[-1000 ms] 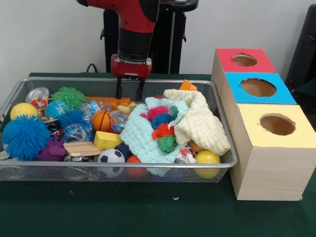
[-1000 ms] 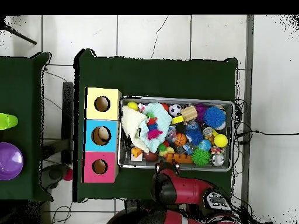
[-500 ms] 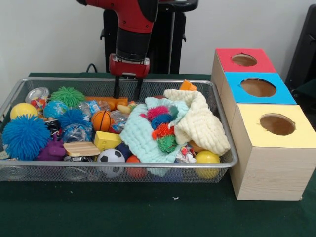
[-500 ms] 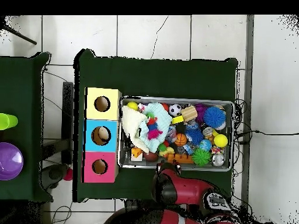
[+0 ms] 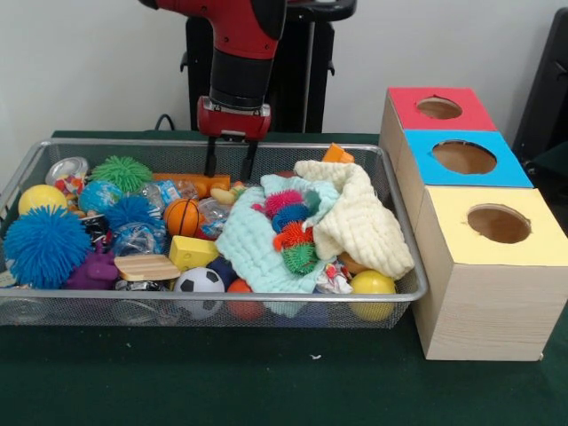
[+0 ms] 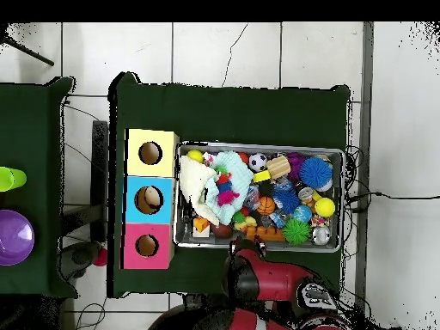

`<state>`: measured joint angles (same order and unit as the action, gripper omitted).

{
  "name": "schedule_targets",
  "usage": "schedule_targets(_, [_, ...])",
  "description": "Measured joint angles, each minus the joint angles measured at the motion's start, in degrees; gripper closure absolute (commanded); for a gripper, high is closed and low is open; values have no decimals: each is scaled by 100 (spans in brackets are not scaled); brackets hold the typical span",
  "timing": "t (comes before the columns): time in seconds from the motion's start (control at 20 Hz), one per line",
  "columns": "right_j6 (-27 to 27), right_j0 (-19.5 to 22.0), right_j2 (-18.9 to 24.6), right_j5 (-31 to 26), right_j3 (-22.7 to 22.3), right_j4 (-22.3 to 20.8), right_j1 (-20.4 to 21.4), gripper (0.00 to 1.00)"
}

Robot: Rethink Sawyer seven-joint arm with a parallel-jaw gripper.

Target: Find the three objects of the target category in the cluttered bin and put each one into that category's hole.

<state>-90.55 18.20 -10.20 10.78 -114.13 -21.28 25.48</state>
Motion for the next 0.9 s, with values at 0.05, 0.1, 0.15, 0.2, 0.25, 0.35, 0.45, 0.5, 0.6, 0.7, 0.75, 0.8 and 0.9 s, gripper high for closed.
schedule_targets(0.05, [0, 0, 0, 0, -1, 0, 2, 0])
schedule_targets(0.1, [0, 0, 0, -1, -1, -1, 4, 0])
schedule_targets(0.15, [0, 0, 0, -1, -2, -1, 6, 0])
schedule_targets(0.2, [0, 0, -1, -2, -2, -2, 9, 0])
schedule_targets(0.25, [0, 0, -1, -2, -2, -2, 11, 0])
schedule_targets(0.35, [0, 1, -1, -2, -2, -2, 21, 0])
schedule_targets(0.45, [0, 1, -1, -13, -2, -2, 63, 0])
schedule_targets(0.5, [0, 0, -1, -19, -2, -2, 71, 0])
schedule_targets(0.6, [0, 1, -1, -100, -2, -4, 150, 0])
schedule_targets(0.7, [0, 2, -2, -155, -3, -4, 191, 0])
schedule_targets(0.75, [0, 4, -2, -181, -3, -4, 209, 0])
schedule_targets(0.8, [0, 6, -2, -207, -3, -4, 230, 0])
schedule_targets(0.9, [0, 11, -2, -250, -3, -4, 267, 0])
